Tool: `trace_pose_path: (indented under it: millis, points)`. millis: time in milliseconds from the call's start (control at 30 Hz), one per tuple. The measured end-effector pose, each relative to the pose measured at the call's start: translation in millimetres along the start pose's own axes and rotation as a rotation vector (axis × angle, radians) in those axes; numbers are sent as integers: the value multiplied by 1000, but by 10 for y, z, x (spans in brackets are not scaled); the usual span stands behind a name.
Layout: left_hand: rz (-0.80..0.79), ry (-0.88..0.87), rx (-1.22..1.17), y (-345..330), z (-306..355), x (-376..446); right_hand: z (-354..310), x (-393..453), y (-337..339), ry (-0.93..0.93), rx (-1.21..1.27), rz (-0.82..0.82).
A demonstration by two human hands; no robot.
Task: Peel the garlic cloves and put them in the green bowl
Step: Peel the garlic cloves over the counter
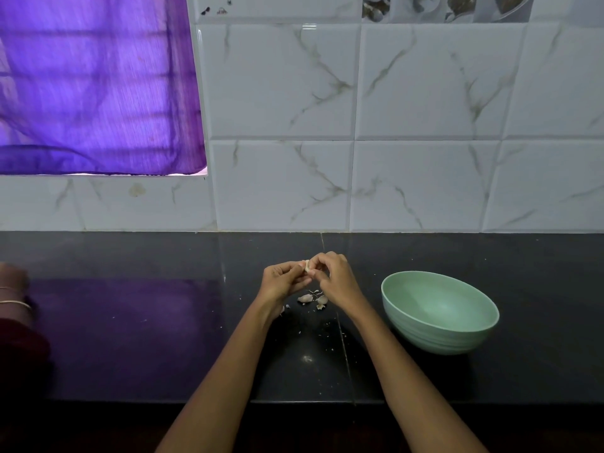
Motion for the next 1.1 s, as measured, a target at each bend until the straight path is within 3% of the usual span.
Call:
trace_pose_path:
  millis: [200, 500, 667, 867, 1000, 1100]
  points:
    - [50, 15, -133, 82, 39, 12, -37, 0, -38, 19, 44, -64]
    - [105, 82, -308, 166, 16, 75, -107, -8, 140, -5, 263, 169]
    - [21, 97, -200, 9, 2, 30, -60, -25, 248, -72, 219, 282]
    - [-18, 86, -67, -14, -20, 23, -3, -51, 223, -112, -168, 147]
    - [-23, 69, -6, -26, -25, 16, -90, -28, 185, -33, 48, 126]
    - [-45, 59, 90, -44, -34, 6, -66, -21, 160, -30, 45, 116]
Point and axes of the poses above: each hand's wrist, its own x-axis towards the middle knuckle, its own y-axis out of the back of the hand, z = x × y, the point moved 7 cm from there along x, towards the middle knuckle, and after that the axes turned 12 degrees about y, right-handed, at the moved point
